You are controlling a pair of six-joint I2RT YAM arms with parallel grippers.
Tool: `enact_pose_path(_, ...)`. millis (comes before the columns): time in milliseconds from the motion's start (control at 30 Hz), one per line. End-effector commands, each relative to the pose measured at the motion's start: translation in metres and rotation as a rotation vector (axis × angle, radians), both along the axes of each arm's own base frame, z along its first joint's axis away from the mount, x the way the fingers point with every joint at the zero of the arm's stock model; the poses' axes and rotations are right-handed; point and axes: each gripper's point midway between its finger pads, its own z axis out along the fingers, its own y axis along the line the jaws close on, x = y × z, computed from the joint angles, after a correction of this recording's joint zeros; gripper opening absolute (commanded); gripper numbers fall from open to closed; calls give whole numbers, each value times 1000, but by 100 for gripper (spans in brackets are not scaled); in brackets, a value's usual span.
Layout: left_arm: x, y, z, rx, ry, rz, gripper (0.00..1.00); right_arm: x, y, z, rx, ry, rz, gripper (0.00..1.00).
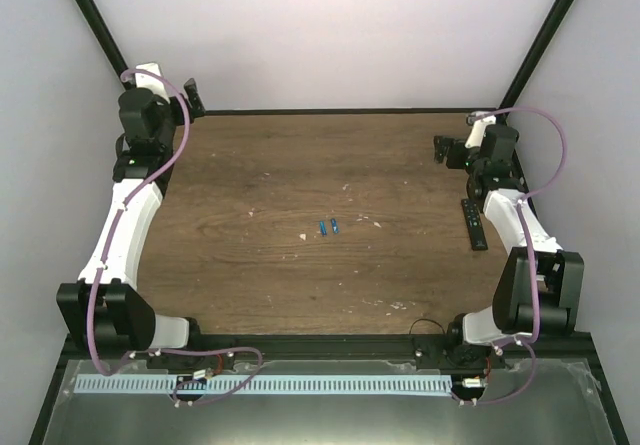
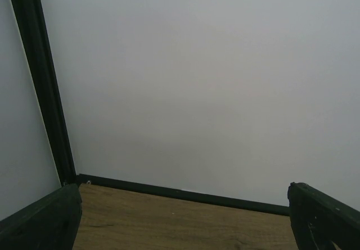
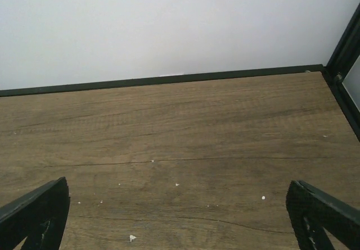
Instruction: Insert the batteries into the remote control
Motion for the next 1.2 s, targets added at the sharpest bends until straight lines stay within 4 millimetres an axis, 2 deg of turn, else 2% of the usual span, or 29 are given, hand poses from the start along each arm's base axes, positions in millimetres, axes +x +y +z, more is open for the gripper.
enact_pose_path(0, -3, -1, 1, -14, -11, -1, 100, 0, -3, 18, -18, -28, -21, 100)
enact_pose_path(167, -3, 13, -2, -87, -1, 84, 100, -5, -9, 16, -28, -12, -62, 100)
enact_pose_path(267, -4, 22, -3, -82, 4, 109, 100, -8, -15, 14, -39, 2, -92, 100)
enact_pose_path(367, -7, 32, -12, -59, 9, 143, 100, -13, -20, 8, -47, 43, -124, 100)
enact_pose_path(467, -4, 27, -16, -49, 25, 105, 100, -19, -28, -1, -53, 105, -172, 100)
enact_pose_path(667, 14, -16, -51, -53, 239, -138, 100, -34, -48, -49, 5, 360, -276, 100)
enact_pose_path(800, 20, -44, -71, -46, 342, -208, 100, -47, -54, -89, -10, 530, -303, 100)
enact_pose_path(900, 22, -71, -79, -27, 373, -266, 100, -61, -56, -114, -14, 620, -316, 100)
enact_pose_path(1000, 25, -89, -82, -53, 377, -321, 100, -71, -59, -128, 16, 655, -321, 100)
enact_pose_path(1167, 31, -104, -85, -40, 387, -365, 100, -89, -74, -157, 30, 738, -358, 100)
